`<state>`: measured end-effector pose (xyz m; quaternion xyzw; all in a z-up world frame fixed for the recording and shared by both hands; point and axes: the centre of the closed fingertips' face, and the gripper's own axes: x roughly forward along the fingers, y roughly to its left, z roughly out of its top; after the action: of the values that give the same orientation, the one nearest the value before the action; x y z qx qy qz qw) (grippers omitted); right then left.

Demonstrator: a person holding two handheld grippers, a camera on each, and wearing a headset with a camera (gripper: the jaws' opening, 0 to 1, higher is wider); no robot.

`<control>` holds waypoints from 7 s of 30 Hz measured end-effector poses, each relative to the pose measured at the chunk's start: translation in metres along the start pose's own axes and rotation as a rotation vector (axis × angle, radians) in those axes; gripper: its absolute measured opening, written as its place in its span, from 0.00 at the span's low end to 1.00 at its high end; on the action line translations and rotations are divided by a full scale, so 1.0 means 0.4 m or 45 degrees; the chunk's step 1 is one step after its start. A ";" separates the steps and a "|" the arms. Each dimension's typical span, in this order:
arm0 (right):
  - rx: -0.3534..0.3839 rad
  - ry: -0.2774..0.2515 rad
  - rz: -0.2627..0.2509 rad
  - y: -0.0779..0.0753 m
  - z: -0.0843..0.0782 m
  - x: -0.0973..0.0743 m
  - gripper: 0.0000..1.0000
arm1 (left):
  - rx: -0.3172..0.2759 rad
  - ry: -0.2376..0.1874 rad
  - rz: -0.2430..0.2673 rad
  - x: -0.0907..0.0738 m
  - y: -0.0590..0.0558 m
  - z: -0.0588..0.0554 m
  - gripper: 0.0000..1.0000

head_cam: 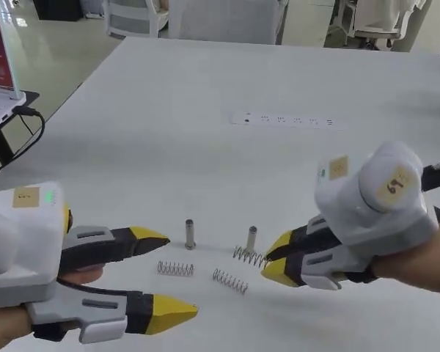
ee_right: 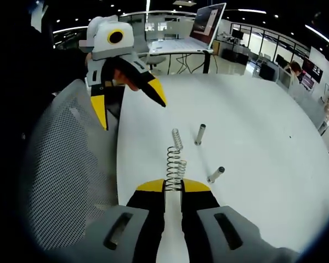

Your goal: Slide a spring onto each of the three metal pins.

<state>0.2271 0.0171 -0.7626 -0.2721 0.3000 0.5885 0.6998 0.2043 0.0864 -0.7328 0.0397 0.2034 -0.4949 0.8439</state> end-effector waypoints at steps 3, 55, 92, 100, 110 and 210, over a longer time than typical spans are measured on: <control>-0.028 -0.006 0.016 0.009 0.014 -0.003 0.08 | 0.007 -0.009 -0.019 0.004 -0.002 0.007 0.49; -0.308 -0.024 0.203 0.093 0.064 -0.013 0.08 | 0.063 -0.026 -0.275 0.073 -0.065 0.030 0.04; -0.244 -0.063 0.227 0.103 0.050 0.000 0.09 | 0.071 -0.086 -0.325 0.064 -0.095 0.067 0.02; -0.224 -0.094 0.216 0.098 0.061 -0.013 0.09 | 0.067 -0.091 -0.325 0.063 -0.093 0.069 0.02; -0.193 -0.132 0.242 0.103 0.085 -0.039 0.09 | 0.075 -0.074 -0.336 0.065 -0.095 0.061 0.02; -0.151 0.260 0.023 -0.117 -0.042 -0.176 0.08 | -0.093 -0.077 0.035 -0.038 0.018 -0.043 0.49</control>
<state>0.2628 -0.0490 -0.7206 -0.3690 0.3367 0.5806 0.6429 0.1989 0.1072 -0.7436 -0.0033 0.1952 -0.4763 0.8573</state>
